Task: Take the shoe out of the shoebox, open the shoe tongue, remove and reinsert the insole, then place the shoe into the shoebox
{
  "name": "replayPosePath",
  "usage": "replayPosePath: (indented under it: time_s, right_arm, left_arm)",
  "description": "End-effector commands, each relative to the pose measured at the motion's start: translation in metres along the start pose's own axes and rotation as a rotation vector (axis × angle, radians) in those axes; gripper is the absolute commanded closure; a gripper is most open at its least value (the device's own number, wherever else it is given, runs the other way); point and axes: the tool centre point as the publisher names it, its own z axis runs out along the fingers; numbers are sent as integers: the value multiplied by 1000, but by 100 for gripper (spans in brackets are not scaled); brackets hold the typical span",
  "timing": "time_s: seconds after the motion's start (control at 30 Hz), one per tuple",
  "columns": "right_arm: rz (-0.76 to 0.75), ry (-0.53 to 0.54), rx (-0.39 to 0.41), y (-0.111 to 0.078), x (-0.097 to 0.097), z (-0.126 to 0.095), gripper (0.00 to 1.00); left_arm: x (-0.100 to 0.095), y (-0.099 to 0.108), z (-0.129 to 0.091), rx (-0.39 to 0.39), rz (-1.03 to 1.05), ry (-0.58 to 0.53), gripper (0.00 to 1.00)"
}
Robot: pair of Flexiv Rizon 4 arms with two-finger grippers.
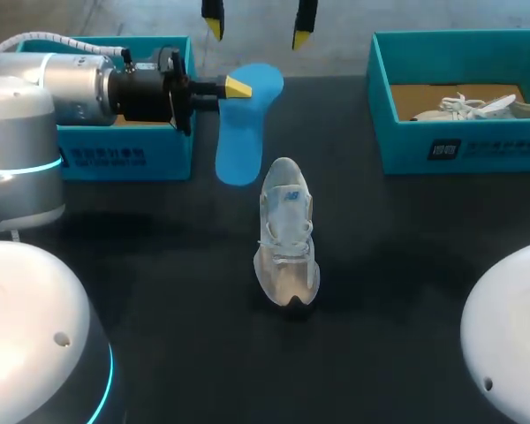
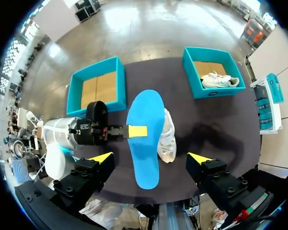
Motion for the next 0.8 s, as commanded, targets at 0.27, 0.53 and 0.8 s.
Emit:
replayPosePath:
  time_s: [0.27,0.53,0.8]
  right_arm:
    - [10,-20,8,-2,4,1,0]
    - [10,-20,8,-2,4,1,0]
    - [10,-20,8,-2,4,1,0]
  left_arm:
    - [2,1,1,4,3,3,100]
    - [2,3,0,14,8,3,100]
    - [0,6,-3,22,12,6,100]
